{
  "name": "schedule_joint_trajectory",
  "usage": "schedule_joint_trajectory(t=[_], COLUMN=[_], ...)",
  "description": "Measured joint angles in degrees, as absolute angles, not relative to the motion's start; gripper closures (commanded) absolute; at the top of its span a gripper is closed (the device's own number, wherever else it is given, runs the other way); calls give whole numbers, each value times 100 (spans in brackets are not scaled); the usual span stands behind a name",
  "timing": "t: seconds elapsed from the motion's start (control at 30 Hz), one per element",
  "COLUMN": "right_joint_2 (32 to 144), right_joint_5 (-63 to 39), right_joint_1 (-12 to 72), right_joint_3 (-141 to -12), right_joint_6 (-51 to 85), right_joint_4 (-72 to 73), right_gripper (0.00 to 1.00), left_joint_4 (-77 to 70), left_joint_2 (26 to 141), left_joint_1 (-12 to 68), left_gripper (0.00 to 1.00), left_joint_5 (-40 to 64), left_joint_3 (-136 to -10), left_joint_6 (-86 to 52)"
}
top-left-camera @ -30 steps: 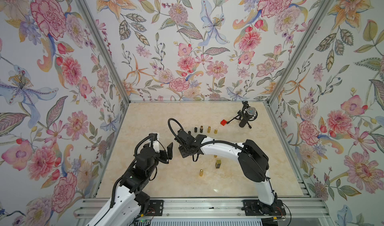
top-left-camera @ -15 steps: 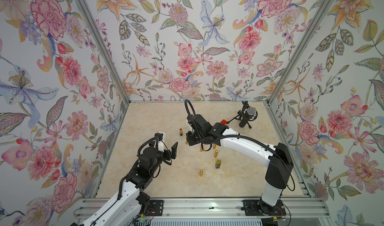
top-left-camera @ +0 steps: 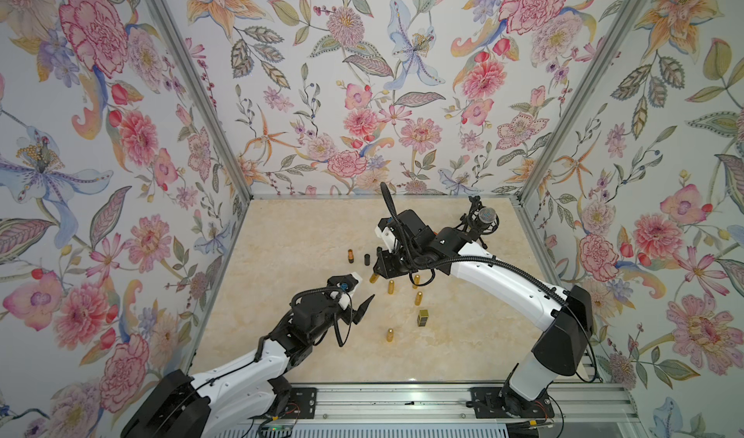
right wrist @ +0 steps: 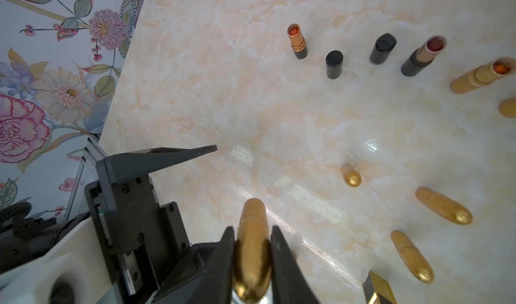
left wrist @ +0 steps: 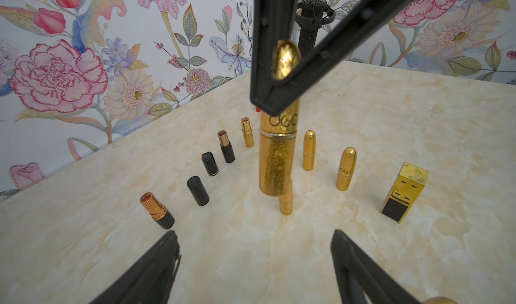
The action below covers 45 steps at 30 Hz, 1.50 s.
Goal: Open the lipstick cap
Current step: Open the cover of the lipstick.
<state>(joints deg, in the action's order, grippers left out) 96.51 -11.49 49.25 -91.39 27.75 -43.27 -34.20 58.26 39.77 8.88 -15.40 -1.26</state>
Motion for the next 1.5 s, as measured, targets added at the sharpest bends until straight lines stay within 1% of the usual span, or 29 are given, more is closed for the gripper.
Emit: schedule_joint_trajectory(t=[0.1,0.23,0.7,0.77,0.83,0.9,1.17,1.3,1.5], right_joint_2=[9631,9596,9588,9588,9588,9588,9568,9555,9550], right_joint_5=[-1297,-1378,-1459,-1459,-1459,-1459,-1459,-1459,-1457], right_joint_1=[4925,4925,4925,4925,4925,4925,4925,4925,4925], right_joint_3=[-9139,-9139,-9150,-9150,-9150,-9150,-9150,-9150,-9150], right_joint_6=[2770,2770,2746,2744,2744,2744,2744,2746,2746], right_joint_4=[-4394,-4423,-4436,-4436,-4436,-4436,-4471,-4501,-4504], right_gripper=[77,77,78,77,77,78,78,78,78], left_joint_4=[-3599,-3850,-4066,-4075,-4080,-4101,-4123,-4123,-4117], left_joint_2=[6139,6265,6375,6418,6464,6486,6536,6536,6525], left_joint_1=[3977,3977,3977,3977,3977,3977,3977,3977,3977], left_gripper=[23,33,56,62,65,70,77,84,86], left_joint_5=[1033,1208,1632,1651,1673,1688,1737,1739,1741], left_joint_3=[-1706,-1800,-1863,-1903,-1959,-1981,-1984,-1981,-1981], left_joint_6=[27,152,220,220,217,217,193,169,167])
